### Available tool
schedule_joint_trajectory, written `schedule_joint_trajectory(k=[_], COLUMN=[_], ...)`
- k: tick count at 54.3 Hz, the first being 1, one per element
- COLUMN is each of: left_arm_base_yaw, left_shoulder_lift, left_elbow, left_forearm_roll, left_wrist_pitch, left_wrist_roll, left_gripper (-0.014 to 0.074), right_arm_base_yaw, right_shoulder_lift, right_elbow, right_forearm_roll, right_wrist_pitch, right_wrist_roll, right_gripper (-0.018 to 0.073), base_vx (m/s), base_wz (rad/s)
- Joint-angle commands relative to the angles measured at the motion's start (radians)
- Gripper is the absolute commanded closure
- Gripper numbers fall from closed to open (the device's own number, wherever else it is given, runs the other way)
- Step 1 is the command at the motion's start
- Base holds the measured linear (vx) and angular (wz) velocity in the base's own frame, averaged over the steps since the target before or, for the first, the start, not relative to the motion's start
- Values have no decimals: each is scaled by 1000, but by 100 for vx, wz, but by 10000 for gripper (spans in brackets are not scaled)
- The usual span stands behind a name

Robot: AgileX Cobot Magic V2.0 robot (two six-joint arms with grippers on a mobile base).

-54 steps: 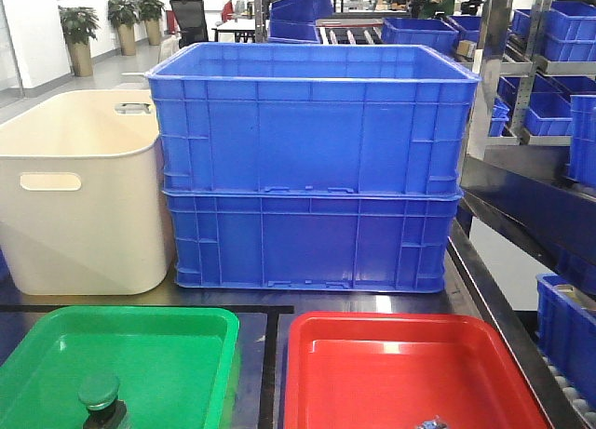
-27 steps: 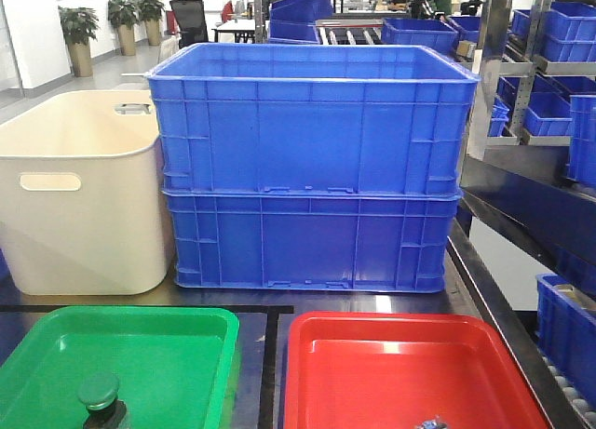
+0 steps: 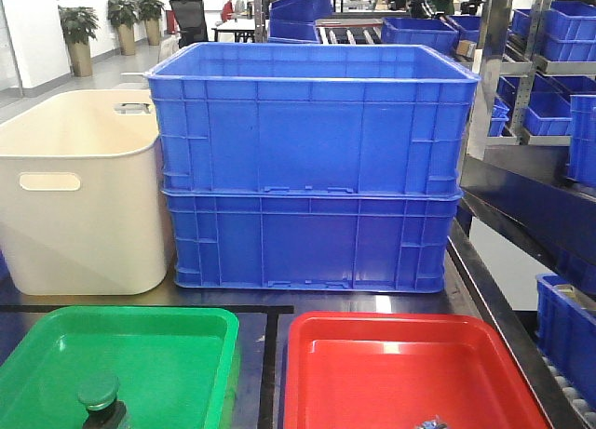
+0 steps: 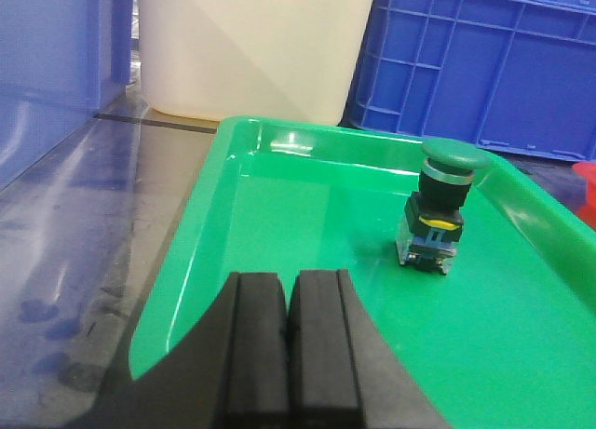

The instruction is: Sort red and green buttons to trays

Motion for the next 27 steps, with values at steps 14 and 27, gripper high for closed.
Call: schedule_joint_trajectory(k=[14, 27], left_arm_base_yaw=[3, 3], left_shoulder_lift=[-5, -5], left_elbow=[-23, -23], left_forearm_roll=[-7, -7], left_wrist_pitch=[-83, -83], left_wrist_roll=[-10, -10], left_gripper=[540, 540], right_arm_base_yaw=[-91, -237], right_shoulder_lift=[-7, -7], right_elbow=[116, 116], right_forearm_roll=[-16, -12], right_wrist_pitch=[-230, -246], right_wrist_roll=[6, 17], right_gripper=[571, 568], base_vx=[0, 0], base_wz=[0, 0])
